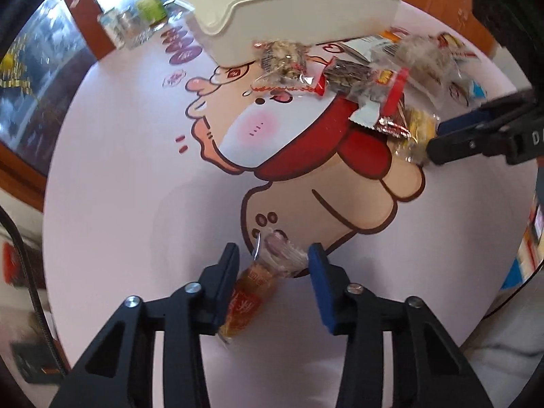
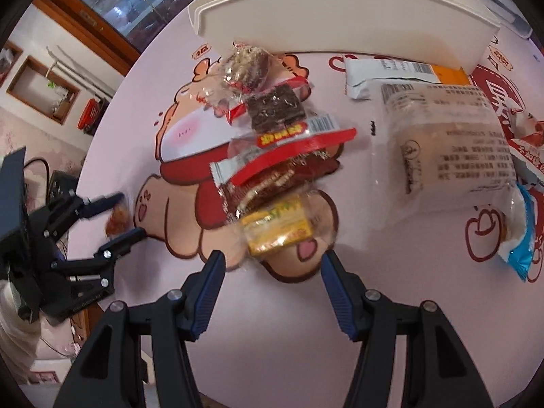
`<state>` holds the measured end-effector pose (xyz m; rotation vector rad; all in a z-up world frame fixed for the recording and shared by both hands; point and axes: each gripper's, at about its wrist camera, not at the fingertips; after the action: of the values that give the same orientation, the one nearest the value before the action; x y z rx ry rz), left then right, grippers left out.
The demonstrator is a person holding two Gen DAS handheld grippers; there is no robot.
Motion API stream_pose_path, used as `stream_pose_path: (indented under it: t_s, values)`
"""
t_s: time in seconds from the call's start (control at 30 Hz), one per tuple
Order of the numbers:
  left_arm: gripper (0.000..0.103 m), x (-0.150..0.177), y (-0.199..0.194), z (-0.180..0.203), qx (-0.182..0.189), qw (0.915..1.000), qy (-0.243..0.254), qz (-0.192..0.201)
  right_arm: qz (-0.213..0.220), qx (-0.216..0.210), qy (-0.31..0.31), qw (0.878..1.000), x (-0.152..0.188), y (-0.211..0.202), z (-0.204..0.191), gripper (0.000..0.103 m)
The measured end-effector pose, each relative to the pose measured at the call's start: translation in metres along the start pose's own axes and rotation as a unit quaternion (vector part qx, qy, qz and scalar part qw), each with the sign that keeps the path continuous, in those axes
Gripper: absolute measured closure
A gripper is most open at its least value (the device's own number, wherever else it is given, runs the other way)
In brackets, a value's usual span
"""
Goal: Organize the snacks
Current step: 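Grasp the small red candy with the left tool while the right tool grasps the yellow wrapped bar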
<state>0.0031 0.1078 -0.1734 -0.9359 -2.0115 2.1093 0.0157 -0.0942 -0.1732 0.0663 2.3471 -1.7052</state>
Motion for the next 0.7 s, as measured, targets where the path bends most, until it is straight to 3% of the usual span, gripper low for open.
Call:
stream_pose_path:
  t_s: [0.23,0.4,0.57,0.7]
  values:
    - [0.069,0.008,-0.001,-0.012,0.029,0.9943,-0.103,-0.002,0.012,0.014,0.007,1.0,-0.012,0.007,-0.009,0.044]
    - [0.069,0.017,-0.004,-0.017,0.036,0.9858,-0.164,0.001,0.014,0.05,-0.009,0.999,-0.012,0.011,-0.016,0.044]
    - [0.069,0.024,-0.005,-0.016,0.036,0.9802,-0.195,0.007,0.019,0.076,0.008,0.997,-0.02,0.016,-0.023,0.045]
    - [0.069,0.029,-0.007,-0.013,0.042,0.977,-0.209,0.008,0.032,0.128,-0.024,0.991,-0.021,0.021,-0.035,0.073]
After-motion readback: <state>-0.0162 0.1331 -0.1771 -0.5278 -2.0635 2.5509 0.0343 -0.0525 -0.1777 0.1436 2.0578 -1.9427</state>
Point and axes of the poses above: each gripper's, at about its wrist camera, not at the fingertips, and y roughly the way its jaws point, z to its right, x to its underside
